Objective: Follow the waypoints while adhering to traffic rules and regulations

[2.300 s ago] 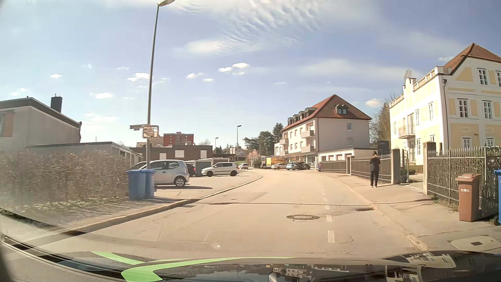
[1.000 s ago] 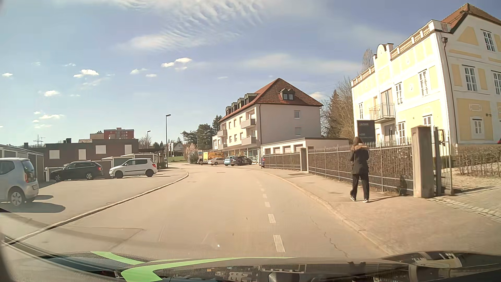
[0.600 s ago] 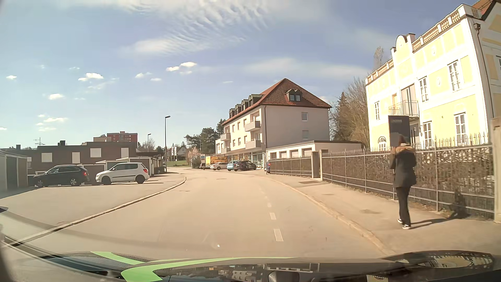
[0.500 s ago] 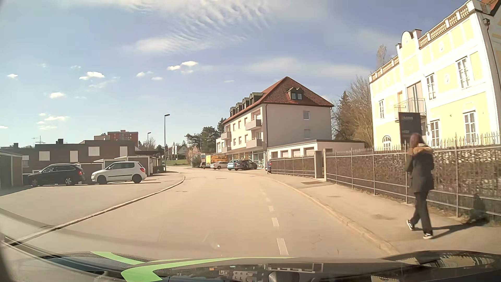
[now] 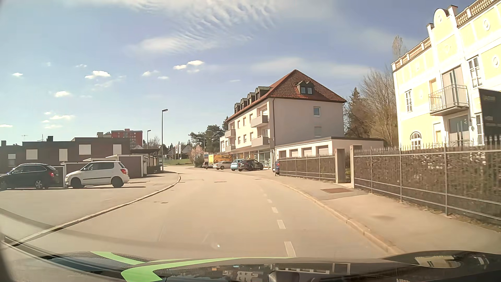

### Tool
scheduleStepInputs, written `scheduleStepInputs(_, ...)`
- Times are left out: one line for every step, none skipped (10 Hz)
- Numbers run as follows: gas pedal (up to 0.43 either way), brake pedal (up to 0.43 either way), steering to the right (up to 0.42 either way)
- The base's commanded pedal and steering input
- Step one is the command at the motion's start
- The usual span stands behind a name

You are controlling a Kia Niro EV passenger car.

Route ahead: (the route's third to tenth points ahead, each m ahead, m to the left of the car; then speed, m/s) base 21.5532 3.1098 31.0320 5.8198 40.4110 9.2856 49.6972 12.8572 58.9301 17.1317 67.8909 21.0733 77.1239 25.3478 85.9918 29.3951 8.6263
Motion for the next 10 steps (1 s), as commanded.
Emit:
scheduleStepInputs(0.197, 0.000, -0.022)
scheduleStepInputs(0.189, 0.000, -0.022)
scheduleStepInputs(0.189, 0.000, -0.022)
scheduleStepInputs(0.189, 0.000, -0.022)
scheduleStepInputs(0.189, 0.000, -0.022)
scheduleStepInputs(0.189, 0.000, -0.023)
scheduleStepInputs(0.189, 0.000, -0.024)
scheduleStepInputs(0.189, 0.000, -0.025)
scheduleStepInputs(0.189, 0.000, -0.025)
scheduleStepInputs(0.189, 0.000, -0.026)
